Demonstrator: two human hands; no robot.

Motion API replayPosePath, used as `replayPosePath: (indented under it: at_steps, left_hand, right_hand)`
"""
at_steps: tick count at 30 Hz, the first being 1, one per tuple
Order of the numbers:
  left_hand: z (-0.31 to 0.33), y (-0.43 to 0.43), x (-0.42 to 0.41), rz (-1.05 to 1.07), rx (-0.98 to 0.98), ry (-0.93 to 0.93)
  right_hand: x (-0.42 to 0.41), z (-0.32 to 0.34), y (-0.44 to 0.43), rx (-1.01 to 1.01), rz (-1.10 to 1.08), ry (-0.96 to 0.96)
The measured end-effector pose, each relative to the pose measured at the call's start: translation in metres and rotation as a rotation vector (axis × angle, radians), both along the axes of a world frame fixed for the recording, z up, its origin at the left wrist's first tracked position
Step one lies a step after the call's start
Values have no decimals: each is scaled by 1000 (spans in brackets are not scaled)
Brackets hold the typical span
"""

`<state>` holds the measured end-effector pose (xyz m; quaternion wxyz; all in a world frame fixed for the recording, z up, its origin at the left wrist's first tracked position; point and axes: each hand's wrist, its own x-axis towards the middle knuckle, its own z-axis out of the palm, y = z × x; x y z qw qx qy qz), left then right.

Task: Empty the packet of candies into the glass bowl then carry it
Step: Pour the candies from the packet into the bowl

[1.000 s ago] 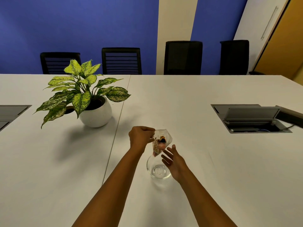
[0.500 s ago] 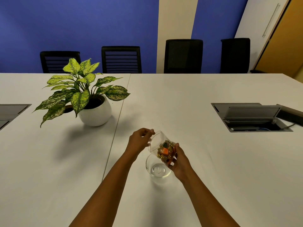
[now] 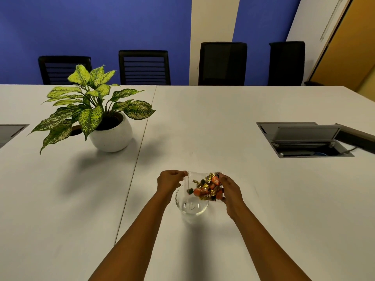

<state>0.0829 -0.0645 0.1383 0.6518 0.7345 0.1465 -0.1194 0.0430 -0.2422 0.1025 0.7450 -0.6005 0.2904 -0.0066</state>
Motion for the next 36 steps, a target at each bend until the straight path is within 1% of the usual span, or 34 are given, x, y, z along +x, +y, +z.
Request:
replayPosePath:
  at_steps: [2, 5, 8, 12, 22, 29, 33, 36]
  left_hand:
    - [-8, -1, 0, 19, -12, 25]
    - [-17, -3, 0, 44, -78, 75]
    - [-22, -3, -1, 78, -157, 136]
    - [-29, 0, -2, 94, -241, 196]
    - [-42, 5, -5, 142, -299, 277]
    - [-46, 4, -7, 135, -332, 286]
    - [-46, 4, -6, 141, -310, 291]
    - [-47, 3, -4, 143, -314, 291]
  right_hand:
    - [0, -1, -2, -81, 10, -21]
    - [0, -2, -3, -188, 10, -49]
    - [2, -3, -1, -237, -1, -90]
    - [2, -1, 3, -317, 42, -150]
    - [9, -2, 14, -569, 103, -205]
    - [9, 1, 16, -650, 123, -263]
    - [8, 4, 18, -685, 135, -282]
    - [8, 7, 20, -747, 143, -294]
